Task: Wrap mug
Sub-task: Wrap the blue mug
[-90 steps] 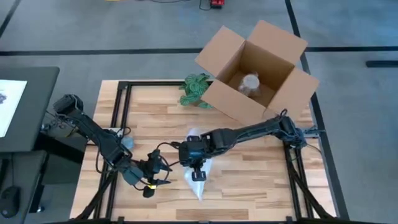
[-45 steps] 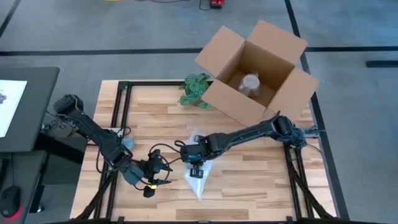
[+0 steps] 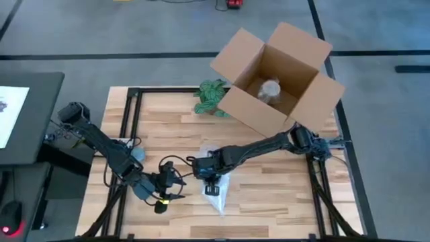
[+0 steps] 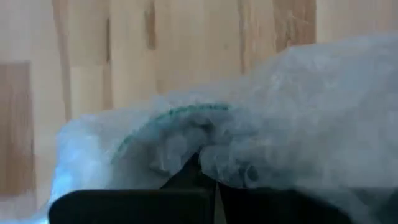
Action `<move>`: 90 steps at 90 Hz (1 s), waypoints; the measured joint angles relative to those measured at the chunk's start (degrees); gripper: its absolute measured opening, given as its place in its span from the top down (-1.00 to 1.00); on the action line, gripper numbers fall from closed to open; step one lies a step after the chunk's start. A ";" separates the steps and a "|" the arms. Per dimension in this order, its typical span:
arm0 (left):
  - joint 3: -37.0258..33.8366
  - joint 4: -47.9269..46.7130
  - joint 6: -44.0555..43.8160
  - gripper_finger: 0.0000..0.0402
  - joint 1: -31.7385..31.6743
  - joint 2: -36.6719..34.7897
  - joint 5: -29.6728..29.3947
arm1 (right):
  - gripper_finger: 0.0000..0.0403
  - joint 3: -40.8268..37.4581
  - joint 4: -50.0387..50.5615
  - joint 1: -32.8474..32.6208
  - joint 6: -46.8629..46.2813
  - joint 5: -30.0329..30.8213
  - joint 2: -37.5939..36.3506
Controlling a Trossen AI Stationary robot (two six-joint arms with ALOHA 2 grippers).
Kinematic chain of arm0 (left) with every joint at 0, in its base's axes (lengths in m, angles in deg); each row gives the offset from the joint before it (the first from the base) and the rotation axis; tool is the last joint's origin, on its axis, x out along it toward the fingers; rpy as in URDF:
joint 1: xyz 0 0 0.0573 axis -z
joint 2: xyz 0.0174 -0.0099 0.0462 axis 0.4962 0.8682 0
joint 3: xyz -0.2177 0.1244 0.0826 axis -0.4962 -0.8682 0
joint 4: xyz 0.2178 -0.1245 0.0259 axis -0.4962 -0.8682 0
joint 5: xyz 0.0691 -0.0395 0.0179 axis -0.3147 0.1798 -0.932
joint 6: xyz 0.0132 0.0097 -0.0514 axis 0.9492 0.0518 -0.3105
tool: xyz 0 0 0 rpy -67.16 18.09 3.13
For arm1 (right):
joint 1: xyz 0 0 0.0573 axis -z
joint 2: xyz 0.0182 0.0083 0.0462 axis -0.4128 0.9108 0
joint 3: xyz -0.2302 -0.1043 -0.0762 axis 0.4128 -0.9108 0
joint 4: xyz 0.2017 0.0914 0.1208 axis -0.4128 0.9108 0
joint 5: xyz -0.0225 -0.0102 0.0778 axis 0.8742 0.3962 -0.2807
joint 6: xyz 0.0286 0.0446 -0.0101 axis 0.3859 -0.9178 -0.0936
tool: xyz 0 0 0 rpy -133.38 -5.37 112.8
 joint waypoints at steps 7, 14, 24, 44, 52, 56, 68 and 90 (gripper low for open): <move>0.00 0.03 0.00 -0.06 0.00 0.00 -0.05 | 1.00 3.37 2.75 -0.61 0.71 -0.13 -1.38; 0.00 -0.39 -0.04 -0.06 0.00 0.00 -0.06 | 1.00 6.85 5.92 -1.24 1.36 -0.13 -2.30; 0.00 -0.53 -0.06 -0.06 0.00 0.00 -0.07 | 1.00 11.47 8.17 -2.36 3.35 1.68 -2.03; 0.02 -0.59 -0.21 -0.06 -0.01 0.00 -0.15 | 1.00 13.08 2.58 -1.15 3.29 12.39 -2.05; 0.02 -0.74 -0.64 -0.06 -0.02 0.00 -0.15 | 1.00 11.78 0.69 0.35 2.49 14.32 -1.96; 0.02 -1.05 -0.97 -0.06 -0.02 0.00 -0.13 | 1.00 10.47 -0.39 0.96 1.85 14.50 -2.03; 0.01 -1.33 -1.08 -0.06 -0.02 0.00 -0.07 | 1.00 6.68 1.66 1.19 -0.79 12.37 -1.97; 0.00 -1.33 -1.07 -0.06 -0.02 0.00 0.03 | 1.00 -5.55 -7.98 -0.42 -3.10 5.99 -2.74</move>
